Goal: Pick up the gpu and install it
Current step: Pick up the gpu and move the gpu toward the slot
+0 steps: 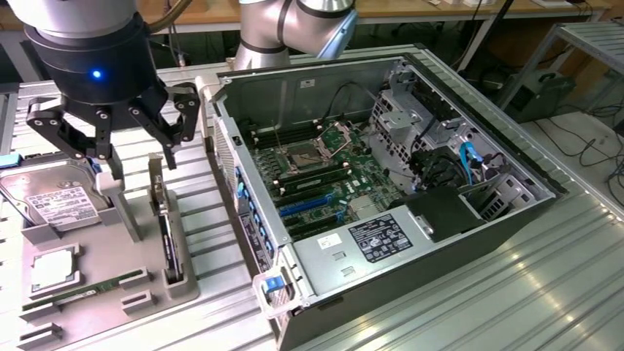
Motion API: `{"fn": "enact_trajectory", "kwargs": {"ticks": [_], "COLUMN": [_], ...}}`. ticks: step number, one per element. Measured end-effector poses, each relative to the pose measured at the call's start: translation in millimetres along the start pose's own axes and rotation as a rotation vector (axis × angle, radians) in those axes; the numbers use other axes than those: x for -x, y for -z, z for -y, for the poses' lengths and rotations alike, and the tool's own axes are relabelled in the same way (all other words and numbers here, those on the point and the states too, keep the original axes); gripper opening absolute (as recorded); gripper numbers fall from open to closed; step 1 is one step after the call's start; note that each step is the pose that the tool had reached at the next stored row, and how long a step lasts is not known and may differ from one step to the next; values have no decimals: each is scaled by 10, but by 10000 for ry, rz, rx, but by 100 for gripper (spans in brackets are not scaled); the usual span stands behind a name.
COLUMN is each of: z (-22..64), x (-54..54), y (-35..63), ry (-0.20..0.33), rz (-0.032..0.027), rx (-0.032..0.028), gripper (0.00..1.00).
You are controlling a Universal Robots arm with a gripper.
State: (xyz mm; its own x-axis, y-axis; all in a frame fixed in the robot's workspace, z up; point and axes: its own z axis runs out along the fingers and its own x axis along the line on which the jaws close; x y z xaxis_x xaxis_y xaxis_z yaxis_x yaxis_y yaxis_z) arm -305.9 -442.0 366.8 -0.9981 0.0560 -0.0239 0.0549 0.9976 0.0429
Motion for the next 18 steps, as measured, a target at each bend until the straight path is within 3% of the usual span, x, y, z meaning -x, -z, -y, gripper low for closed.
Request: {"fn": "enact_trajectory", "kwargs": {"ticks": [18], "z": [10], "x": [-7], "y": [-228], "ry": [1], "rz": [2], "rx": [-38], "gripper": [60]}}
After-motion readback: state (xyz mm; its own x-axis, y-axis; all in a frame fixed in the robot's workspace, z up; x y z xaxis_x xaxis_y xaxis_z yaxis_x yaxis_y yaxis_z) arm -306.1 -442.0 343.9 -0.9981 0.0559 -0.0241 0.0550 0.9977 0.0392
